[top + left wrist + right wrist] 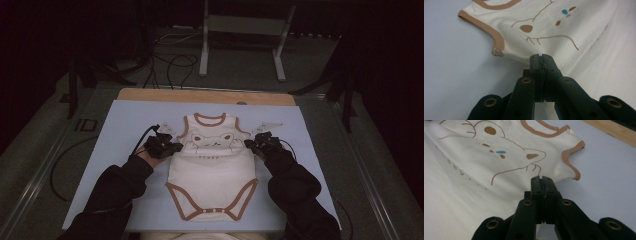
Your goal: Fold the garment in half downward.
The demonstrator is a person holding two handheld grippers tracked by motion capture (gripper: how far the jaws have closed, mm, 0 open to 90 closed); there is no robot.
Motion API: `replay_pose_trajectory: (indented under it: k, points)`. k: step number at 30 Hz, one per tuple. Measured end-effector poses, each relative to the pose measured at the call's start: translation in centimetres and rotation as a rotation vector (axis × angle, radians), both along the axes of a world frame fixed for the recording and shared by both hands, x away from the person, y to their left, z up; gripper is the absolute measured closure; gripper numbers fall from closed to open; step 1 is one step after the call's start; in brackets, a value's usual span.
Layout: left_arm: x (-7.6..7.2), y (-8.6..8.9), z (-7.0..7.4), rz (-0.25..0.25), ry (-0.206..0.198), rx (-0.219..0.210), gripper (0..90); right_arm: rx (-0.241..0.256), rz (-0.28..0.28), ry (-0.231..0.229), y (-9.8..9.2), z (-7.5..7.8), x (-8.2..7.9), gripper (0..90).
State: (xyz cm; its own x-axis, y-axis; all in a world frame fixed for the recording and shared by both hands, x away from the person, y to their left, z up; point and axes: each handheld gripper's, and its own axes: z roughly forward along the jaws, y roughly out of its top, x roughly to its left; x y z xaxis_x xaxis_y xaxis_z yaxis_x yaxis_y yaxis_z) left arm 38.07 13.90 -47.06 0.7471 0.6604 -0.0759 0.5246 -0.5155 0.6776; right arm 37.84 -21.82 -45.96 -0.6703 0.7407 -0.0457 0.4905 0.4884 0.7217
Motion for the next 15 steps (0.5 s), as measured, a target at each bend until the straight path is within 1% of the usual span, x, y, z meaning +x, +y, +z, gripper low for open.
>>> replay_pose_trajectory:
  k: [2, 3, 5, 7, 10, 11, 12, 13, 15]
  points:
    - [-0.2, 0.0, 0.2, 0.003, -0.001, -0.004, 89.2, 0.006, 0.001, -0.001, 0.0, 0.1, -0.2, 89.7]
    - [-0.5, 0.0, 0.3, 0.002, -0.007, -0.007, 89.2, 0.007, 0.007, -0.008, -0.1, 0.5, -0.5, 89.7]
    - [-0.8, 0.0, 0.7, -0.004, -0.016, -0.001, 89.2, 0.009, 0.015, -0.014, -0.2, 0.7, -0.8, 89.7]
    - [-1.3, -0.1, 1.0, -0.007, -0.023, -0.007, 89.2, 0.014, 0.020, -0.015, -0.3, 0.9, -1.1, 89.7]
    - [-1.9, -0.1, 1.5, -0.019, -0.036, -0.001, 89.2, 0.019, 0.022, -0.021, -0.4, 1.1, -1.4, 89.7]
    - [-2.3, -0.1, 1.7, -0.021, -0.042, 0.003, 89.2, 0.018, 0.026, -0.022, -0.4, 1.2, -1.7, 89.7]
    - [-2.3, -0.1, 1.7, -0.021, -0.042, 0.003, 89.2, 0.018, 0.026, -0.022, -0.4, 1.2, -1.7, 89.7]
    - [-2.5, -0.1, 1.8, -0.025, -0.043, 0.003, 89.2, 0.021, 0.029, -0.027, -0.5, 1.3, -2.0, 89.7]
    - [-2.7, 0.0, 1.9, -0.028, -0.048, 0.003, 89.2, 0.021, 0.029, -0.027, -0.5, 1.3, -2.0, 89.7]
